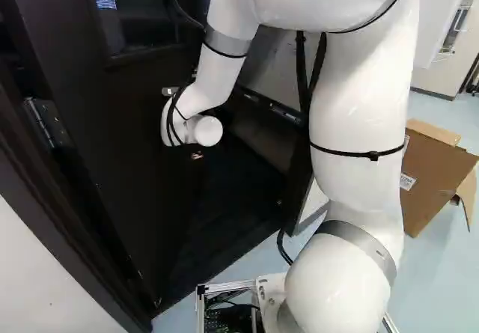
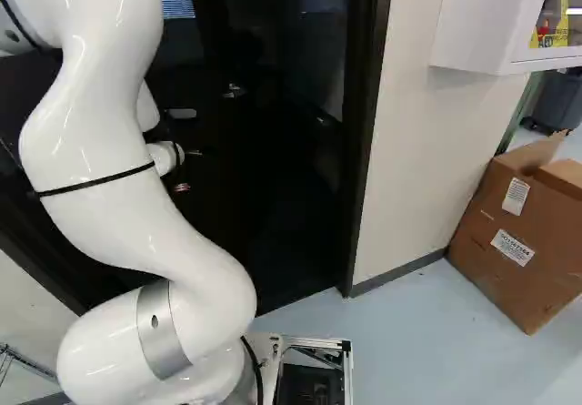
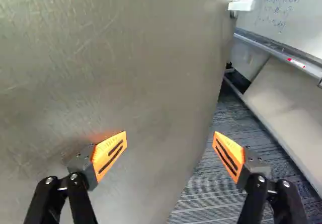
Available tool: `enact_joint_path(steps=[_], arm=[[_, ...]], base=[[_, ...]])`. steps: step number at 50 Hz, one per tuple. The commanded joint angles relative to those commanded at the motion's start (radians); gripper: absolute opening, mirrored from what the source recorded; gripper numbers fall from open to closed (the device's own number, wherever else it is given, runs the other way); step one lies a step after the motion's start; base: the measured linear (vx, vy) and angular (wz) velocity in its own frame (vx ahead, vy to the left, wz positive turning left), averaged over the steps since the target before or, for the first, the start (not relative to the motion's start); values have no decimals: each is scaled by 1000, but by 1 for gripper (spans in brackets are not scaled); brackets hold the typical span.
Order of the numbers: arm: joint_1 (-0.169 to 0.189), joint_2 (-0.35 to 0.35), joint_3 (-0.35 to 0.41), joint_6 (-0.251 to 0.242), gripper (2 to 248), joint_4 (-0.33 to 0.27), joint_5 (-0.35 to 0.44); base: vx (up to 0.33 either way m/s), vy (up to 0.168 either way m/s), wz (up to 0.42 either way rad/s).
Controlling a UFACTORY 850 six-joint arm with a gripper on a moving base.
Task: Open the door and move inside
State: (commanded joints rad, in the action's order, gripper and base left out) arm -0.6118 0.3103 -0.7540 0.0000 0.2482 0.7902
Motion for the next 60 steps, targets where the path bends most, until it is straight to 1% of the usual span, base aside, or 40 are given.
enact_joint_path(steps=[22, 36, 48, 60], arm=[[-51, 52, -64, 0, 247, 0, 0], [-74, 79, -97, 0, 247, -10, 0], [-88, 96, -119, 0, 247, -31, 0], [-100, 113, -139, 0, 247, -66, 0]], base=[[0, 0, 0], [0, 0, 0], [0, 0, 0], [0, 0, 0]])
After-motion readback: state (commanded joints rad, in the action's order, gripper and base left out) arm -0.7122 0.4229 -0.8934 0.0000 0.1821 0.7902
